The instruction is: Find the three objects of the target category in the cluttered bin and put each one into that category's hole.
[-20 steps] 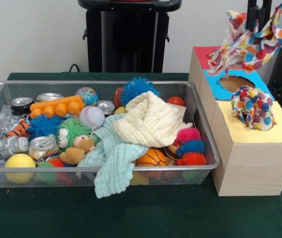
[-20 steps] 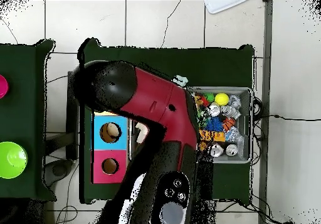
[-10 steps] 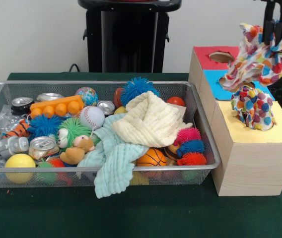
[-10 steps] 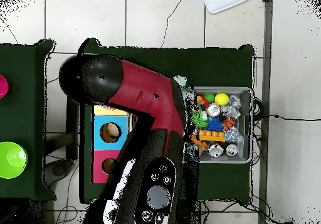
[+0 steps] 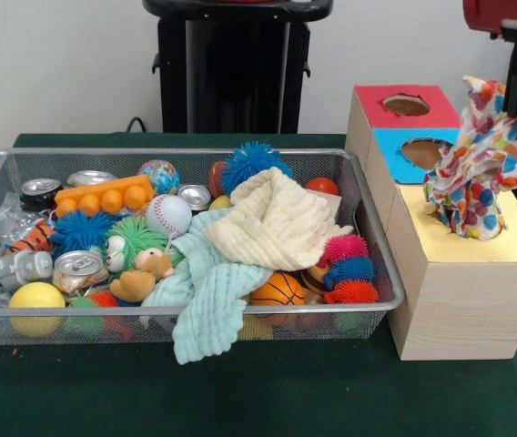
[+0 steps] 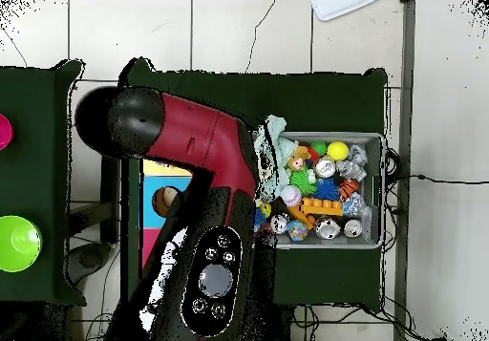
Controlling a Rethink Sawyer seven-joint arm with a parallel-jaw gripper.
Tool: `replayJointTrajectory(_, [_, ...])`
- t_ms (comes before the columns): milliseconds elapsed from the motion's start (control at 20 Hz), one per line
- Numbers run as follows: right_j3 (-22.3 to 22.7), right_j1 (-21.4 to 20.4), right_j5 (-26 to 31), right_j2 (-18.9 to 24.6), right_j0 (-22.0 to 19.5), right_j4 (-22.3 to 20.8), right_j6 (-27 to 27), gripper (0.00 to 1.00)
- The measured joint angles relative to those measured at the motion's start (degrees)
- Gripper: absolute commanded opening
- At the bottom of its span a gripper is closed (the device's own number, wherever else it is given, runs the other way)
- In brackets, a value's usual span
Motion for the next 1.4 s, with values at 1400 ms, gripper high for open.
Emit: replayJointTrajectory(1400, [6.86,-2.17,-8.34,-0.01,-0.34,0.02,0.0,0.0])
